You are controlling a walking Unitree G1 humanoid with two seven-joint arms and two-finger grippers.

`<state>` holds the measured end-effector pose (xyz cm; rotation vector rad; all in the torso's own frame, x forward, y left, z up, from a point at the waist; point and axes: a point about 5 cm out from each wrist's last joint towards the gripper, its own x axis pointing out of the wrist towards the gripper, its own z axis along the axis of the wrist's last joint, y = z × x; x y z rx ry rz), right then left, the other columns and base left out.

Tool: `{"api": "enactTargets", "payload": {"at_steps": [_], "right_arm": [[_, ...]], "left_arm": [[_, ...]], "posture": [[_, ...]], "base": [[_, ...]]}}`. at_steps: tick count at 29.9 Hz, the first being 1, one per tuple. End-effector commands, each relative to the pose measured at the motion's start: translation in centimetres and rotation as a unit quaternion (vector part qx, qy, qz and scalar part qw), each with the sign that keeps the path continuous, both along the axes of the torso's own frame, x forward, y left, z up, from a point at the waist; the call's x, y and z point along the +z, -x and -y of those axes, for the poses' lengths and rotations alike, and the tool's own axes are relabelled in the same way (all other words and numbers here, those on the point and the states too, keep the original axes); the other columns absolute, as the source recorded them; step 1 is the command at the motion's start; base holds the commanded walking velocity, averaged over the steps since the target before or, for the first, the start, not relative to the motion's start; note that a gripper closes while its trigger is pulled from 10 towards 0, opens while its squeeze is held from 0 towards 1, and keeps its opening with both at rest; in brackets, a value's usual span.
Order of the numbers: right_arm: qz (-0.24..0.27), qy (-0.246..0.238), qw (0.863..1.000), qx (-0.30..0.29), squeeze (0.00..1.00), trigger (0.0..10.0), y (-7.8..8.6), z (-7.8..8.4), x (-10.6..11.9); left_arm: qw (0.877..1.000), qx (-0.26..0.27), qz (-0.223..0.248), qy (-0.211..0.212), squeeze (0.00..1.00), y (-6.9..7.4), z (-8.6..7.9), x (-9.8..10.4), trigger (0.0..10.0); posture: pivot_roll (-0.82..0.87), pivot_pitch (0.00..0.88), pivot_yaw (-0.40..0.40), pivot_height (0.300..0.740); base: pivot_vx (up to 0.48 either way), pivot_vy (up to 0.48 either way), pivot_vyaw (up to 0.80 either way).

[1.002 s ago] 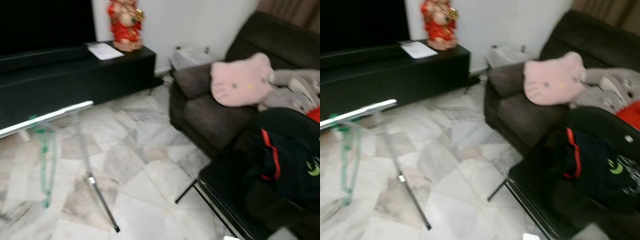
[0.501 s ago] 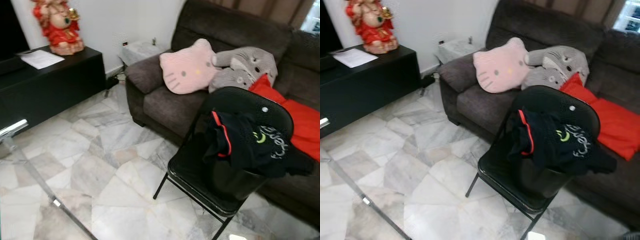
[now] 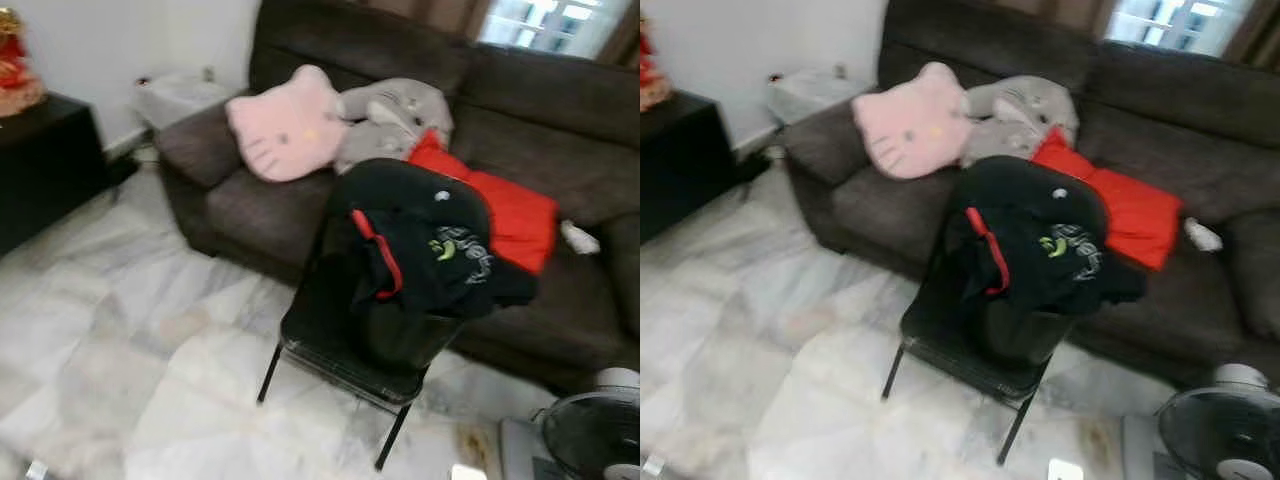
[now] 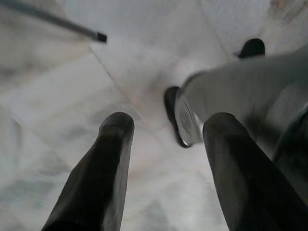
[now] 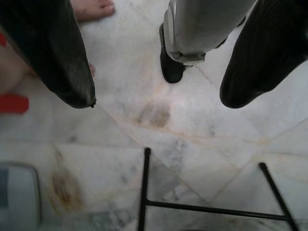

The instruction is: Hang hanger

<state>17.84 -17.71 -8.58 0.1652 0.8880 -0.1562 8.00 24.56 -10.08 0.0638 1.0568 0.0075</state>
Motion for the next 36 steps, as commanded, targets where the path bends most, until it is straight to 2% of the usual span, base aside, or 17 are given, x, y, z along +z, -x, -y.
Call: {"api": "enactTargets", "payload": {"at_steps": [1,7,8,9,13,17,20,21,22,23,24,26,27,28,31,36], "right_arm": [[-0.003,0.006,1.0,-0.008,0.0,10.0,0.6,0.8,-0.2],[0.022,0.029,0.999,-0.016,0.0,10.0,0.3,1.1,0.2],[0.042,0.044,0.998,-0.023,0.0,10.0,0.1,1.2,0.4],[0.042,0.044,0.998,-0.023,0.0,10.0,0.1,1.2,0.4],[0.096,0.051,0.994,-0.03,0.0,10.0,-0.4,1.3,1.1],[0.153,0.108,0.982,0.012,0.0,10.0,-1.1,1.5,2.2],[0.179,0.126,0.975,0.027,0.0,10.0,-1.3,1.5,2.6],[0.187,0.139,0.971,0.046,0.0,10.0,-1.5,1.4,2.8],[0.214,0.151,0.964,0.054,0.0,10.0,-2.6,1.5,3.7],[0.284,0.167,0.942,0.058,0.0,10.0,-5.9,2.0,6.4],[0.336,0.177,0.923,0.058,0.0,10.0,-8.2,2.4,8.8],[0.399,0.187,0.896,0.056,0.0,10.0,-10.4,2.7,11.8],[0.421,0.189,0.886,0.049,0.0,10.0,-10.7,2.7,12.7],[0.421,0.189,0.886,0.049,0.0,10.0,-10.7,2.7,12.7],[0.442,0.201,0.873,0.04,0.0,10.0,-10.6,2.5,13.9],[0.439,0.179,0.88,0.026,0.0,10.0,-9.4,1.8,13.4]], "left_arm": [[1.0,-0.005,-0.005,0.004,0.0,0.2,0.4,-0.2,10.0],[1.0,-0.005,-0.006,0.004,0.0,0.3,0.4,-0.2,10.0],[1.0,-0.005,-0.006,0.004,0.0,0.3,0.4,-0.2,10.0],[1.0,-0.005,-0.006,0.004,0.0,0.3,0.4,-0.2,10.0],[1.0,-0.005,-0.007,0.003,0.0,0.4,0.3,-0.2,10.0],[1.0,-0.005,-0.007,0.002,0.0,0.4,0.3,-0.2,10.0],[1.0,-0.005,-0.007,0.002,0.0,0.4,0.3,-0.2,10.0],[1.0,-0.005,-0.007,0.001,0.0,0.4,0.3,-0.2,10.0],[1.0,-0.006,-0.007,0.001,0.0,0.4,0.3,-0.2,10.0],[1.0,-0.006,-0.008,0.001,0.0,0.4,0.3,-0.2,10.0],[1.0,-0.006,-0.007,0.001,0.0,0.4,0.3,-0.2,10.0],[1.0,-0.005,-0.006,0.002,0.0,0.4,0.3,-0.2,10.0],[1.0,-0.003,-0.004,0.002,0.0,0.4,0.3,-0.1,10.0],[1.0,-0.003,-0.004,0.002,0.0,0.4,0.3,-0.1,10.0],[1.0,-0.002,-0.005,0.002,0.0,0.5,0.2,-0.1,10.0],[1.0,-0.004,-0.005,0.001,0.0,0.5,0.3,-0.2,10.0]], "posture": [[0.08,0.081,-0.062,0.74],[0.08,0.082,-0.063,0.74],[0.09,0.083,-0.064,0.74],[0.09,0.083,-0.064,0.74],[0.08,0.083,-0.064,0.74],[0.08,0.085,-0.065,0.74],[0.07,0.083,-0.064,0.74],[0.06,0.08,-0.064,0.74],[0.06,0.079,-0.064,0.74],[0.06,0.076,-0.065,0.74],[0.06,0.076,-0.065,0.74],[0.06,0.072,-0.066,0.74],[0.06,0.067,-0.065,0.74],[0.06,0.067,-0.065,0.74],[0.06,0.057,-0.063,0.74],[0.05,0.042,-0.062,0.74]], "base": [[0.0,0.0,-0.58],[0.0,0.0,-0.1],[0.0,0.0,0.0],[0.0,0.0,0.0],[0.0,0.0,0.0],[0.0,0.0,0.0],[0.0,0.0,0.0],[0.0,0.0,0.0],[0.0,0.0,0.0],[0.0,0.0,0.0],[0.0,0.0,0.0],[0.0,0.0,0.0],[0.0,0.0,0.0],[0.0,0.0,0.0],[0.0,0.0,0.0],[0.0,0.0,0.0]]}}
